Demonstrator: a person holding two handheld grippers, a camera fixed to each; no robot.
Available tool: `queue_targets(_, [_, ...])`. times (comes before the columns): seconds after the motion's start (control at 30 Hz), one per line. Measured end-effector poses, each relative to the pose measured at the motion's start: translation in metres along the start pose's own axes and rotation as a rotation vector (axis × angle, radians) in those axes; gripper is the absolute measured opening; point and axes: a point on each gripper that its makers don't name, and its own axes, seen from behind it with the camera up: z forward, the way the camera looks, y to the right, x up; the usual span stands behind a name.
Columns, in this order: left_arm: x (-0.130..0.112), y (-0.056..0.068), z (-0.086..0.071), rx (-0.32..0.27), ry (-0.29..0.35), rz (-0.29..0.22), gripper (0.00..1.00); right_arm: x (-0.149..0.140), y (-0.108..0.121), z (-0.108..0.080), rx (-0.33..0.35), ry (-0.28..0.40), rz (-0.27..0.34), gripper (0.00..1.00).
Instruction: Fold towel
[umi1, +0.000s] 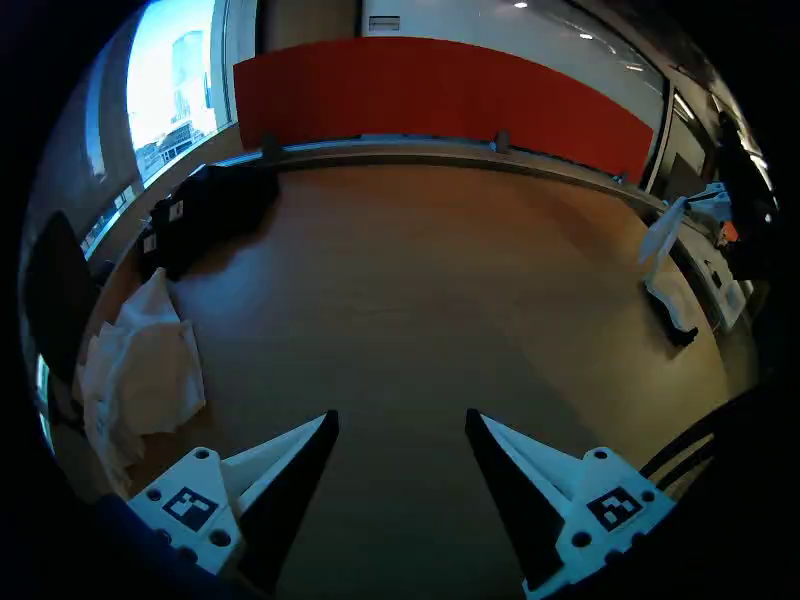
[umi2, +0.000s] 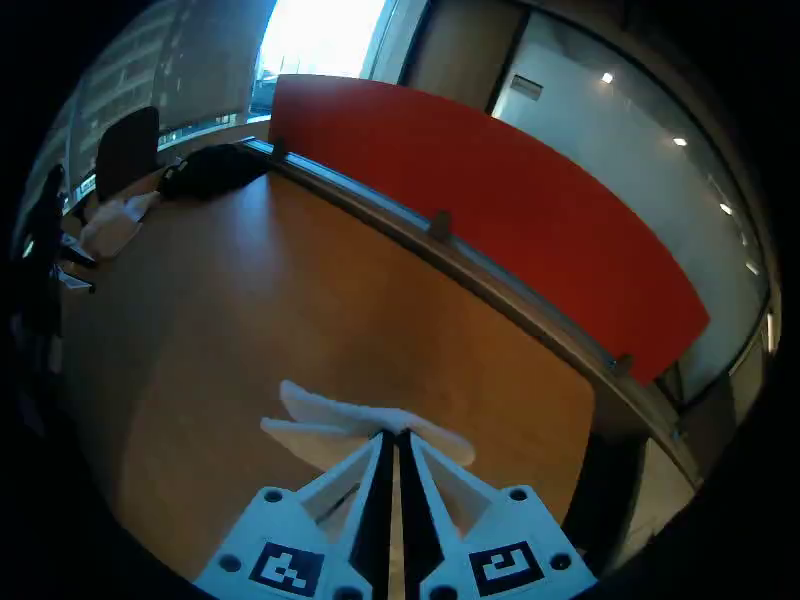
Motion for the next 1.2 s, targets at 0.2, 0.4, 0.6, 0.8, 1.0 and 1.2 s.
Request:
queue_targets(0.2, [0.002, 0.003, 0.001, 0.003, -0.002, 0.007, 0.94, -0.008, 0.019, 0.002, -0.014, -0.015, 0.020, 0.05])
queue_targets(0.4, [0.004, 0.007, 0.003, 0.002, -0.004, 0.009, 0.94, -0.018, 0.025, 0.002, -0.018, -0.027, 0.035, 0.05])
queue_targets(0.6, [0.006, 0.010, 0.005, -0.001, -0.005, 0.017, 0.94, -0.032, 0.026, -0.004, -0.023, -0.041, 0.050, 0.05])
queue_targets(0.8, [0.008, 0.016, 0.005, -0.010, -0.005, 0.026, 0.94, -0.057, 0.024, -0.017, -0.034, -0.068, 0.064, 0.05])
queue_targets(1.0, [0.007, 0.023, 0.005, -0.022, -0.006, 0.033, 0.94, -0.095, 0.022, -0.033, -0.053, -0.112, 0.105, 0.05])
queue_targets(1.2, [0.004, 0.026, 0.005, -0.028, -0.008, 0.041, 0.94, -0.137, 0.021, -0.044, -0.073, -0.166, 0.157, 0.05])
